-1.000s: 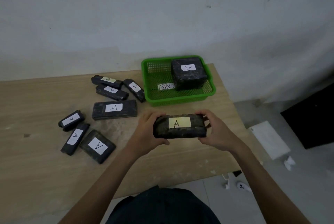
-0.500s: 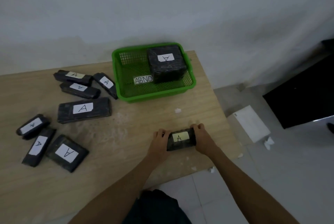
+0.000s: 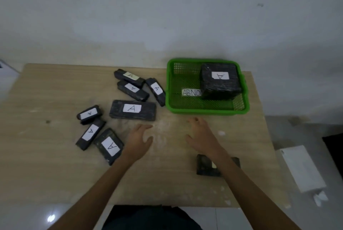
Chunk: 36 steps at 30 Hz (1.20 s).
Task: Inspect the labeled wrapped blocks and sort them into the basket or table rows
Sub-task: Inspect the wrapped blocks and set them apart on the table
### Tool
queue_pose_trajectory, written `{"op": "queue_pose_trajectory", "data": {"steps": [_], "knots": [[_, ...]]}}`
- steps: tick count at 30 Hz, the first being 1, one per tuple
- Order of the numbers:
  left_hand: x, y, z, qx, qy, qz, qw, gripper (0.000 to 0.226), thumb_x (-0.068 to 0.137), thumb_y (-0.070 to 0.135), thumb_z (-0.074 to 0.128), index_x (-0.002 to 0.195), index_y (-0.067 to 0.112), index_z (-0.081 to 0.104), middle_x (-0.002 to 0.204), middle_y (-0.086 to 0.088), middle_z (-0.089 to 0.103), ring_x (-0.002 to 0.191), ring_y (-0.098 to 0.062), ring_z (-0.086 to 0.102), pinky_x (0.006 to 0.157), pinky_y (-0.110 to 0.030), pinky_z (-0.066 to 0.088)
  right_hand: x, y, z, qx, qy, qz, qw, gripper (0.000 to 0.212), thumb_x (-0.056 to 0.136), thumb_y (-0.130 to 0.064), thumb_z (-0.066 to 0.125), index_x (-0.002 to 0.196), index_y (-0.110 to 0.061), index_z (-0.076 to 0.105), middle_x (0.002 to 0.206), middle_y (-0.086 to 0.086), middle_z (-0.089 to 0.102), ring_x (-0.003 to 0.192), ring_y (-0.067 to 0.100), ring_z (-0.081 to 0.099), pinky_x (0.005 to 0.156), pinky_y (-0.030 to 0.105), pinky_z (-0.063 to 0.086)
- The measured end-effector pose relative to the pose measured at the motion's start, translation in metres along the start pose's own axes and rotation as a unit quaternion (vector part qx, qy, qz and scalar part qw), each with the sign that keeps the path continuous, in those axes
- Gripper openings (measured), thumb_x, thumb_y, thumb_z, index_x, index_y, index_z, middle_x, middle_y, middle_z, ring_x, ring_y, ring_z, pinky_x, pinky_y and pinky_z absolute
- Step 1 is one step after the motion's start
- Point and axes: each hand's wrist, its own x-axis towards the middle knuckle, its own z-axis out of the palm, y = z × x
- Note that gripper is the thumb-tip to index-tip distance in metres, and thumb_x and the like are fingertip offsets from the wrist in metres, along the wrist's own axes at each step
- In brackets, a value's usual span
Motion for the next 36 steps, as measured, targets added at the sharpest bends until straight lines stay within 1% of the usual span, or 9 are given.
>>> {"op": "queue_pose_trajectory", "data": {"steps": [7,10,15,18,21,26,30,33,36], "knots": [[0.048,-0.059,-0.063,-0.034,-0.024,-0.152,0.987,0.03,0.089,0.016,0.058,0.118,0.01,0.06,0.121,-0.011,0.058,0.103,-0.024,0.057,0.088,-0.033,0.046,0.081,-0.076,0.056,0.057,-0.095,-0.028,0.993,0.059,0.085,-0.018,0.059,0.139,-0.008,0.039,0.142,0.015,0.037,0.13,0.029,0.039,0.106,0.036,0.036],[0.072,-0.082,-0.072,-0.011,-0.027,-0.167,0.985,0.04,0.085,0.016,0.061,0.124,0.012,0.055,0.124,-0.015,0.051,0.11,-0.03,0.052,0.094,-0.038,0.045,0.109,-0.093,0.08,0.068,-0.129,0.021,0.989,0.074,0.086,-0.021,0.061,0.148,-0.01,0.023,0.149,0.016,0.029,0.135,0.033,0.033,0.109,0.04,0.034],[0.112,-0.109,-0.075,-0.048,-0.047,-0.201,0.977,0.068,0.085,0.02,0.064,0.143,0.006,0.03,0.143,-0.022,0.036,0.13,-0.039,0.038,0.106,-0.047,0.035,0.138,-0.105,0.103,0.098,-0.085,0.152,0.98,0.094,0.082,-0.019,0.068,0.151,-0.008,0.005,0.156,0.018,0.012,0.14,0.035,0.024,0.113,0.04,0.029],[0.127,-0.115,-0.076,-0.118,-0.05,-0.249,0.96,0.058,0.085,0.02,0.065,0.134,0.001,0.04,0.133,-0.02,0.05,0.12,-0.035,0.049,0.097,-0.04,0.041,0.149,-0.111,0.108,0.183,-0.091,0.221,0.953,0.098,0.082,-0.023,0.068,0.151,-0.006,0.0,0.155,0.018,0.017,0.141,0.032,0.026,0.114,0.037,0.029],[0.131,-0.122,-0.073,-0.145,-0.06,-0.286,0.945,0.058,0.083,0.024,0.068,0.13,0.0,0.044,0.128,-0.02,0.051,0.118,-0.037,0.05,0.097,-0.042,0.044,0.154,-0.119,0.107,0.219,-0.061,0.261,0.938,0.095,0.08,-0.026,0.069,0.151,-0.006,0.009,0.153,0.015,0.027,0.137,0.028,0.034,0.11,0.032,0.034],[0.118,-0.109,-0.089,-0.156,-0.017,-0.312,0.937,0.074,0.085,0.043,0.063,0.139,0.002,0.033,0.146,-0.021,0.02,0.125,-0.04,0.04,0.106,-0.045,0.036,0.147,-0.135,0.088,0.262,-0.041,0.282,0.922,0.079,0.08,-0.029,0.07,0.144,-0.007,0.028,0.144,0.012,0.039,0.129,0.027,0.043,0.103,0.033,0.039],[0.096,-0.083,-0.13,-0.237,0.04,-0.257,0.936,0.058,0.079,0.043,0.068,0.118,0.005,0.049,0.124,-0.015,0.055,0.1,-0.026,0.057,0.087,-0.041,0.05,0.121,-0.155,0.055,0.316,-0.006,0.239,0.918,0.072,0.077,-0.034,0.073,0.137,-0.018,0.038,0.13,0.0,0.051,0.117,0.019,0.051,0.1,0.035,0.044],[0.072,-0.056,-0.16,-0.256,0.07,-0.226,0.937,0.048,0.083,0.037,0.067,0.117,0.01,0.049,0.106,-0.003,0.06,0.086,-0.014,0.058,0.074,-0.028,0.048,0.094,-0.171,0.03,0.382,0.029,0.205,0.901,0.068,0.077,-0.035,0.074,0.135,-0.021,0.042,0.121,-0.005,0.058,0.108,0.012,0.056,0.097,0.032,0.046],[0.05,-0.034,-0.179,-0.237,0.099,-0.195,0.947,0.059,0.073,0.048,0.074,0.117,0.016,0.05,0.106,0.0,0.061,0.095,-0.017,0.06,0.085,-0.037,0.051,0.07,-0.184,0.016,0.4,0.067,0.183,0.896,0.068,0.072,-0.038,0.079,0.129,-0.025,0.045,0.116,-0.009,0.06,0.106,0.009,0.058,0.098,0.034,0.048]]}}
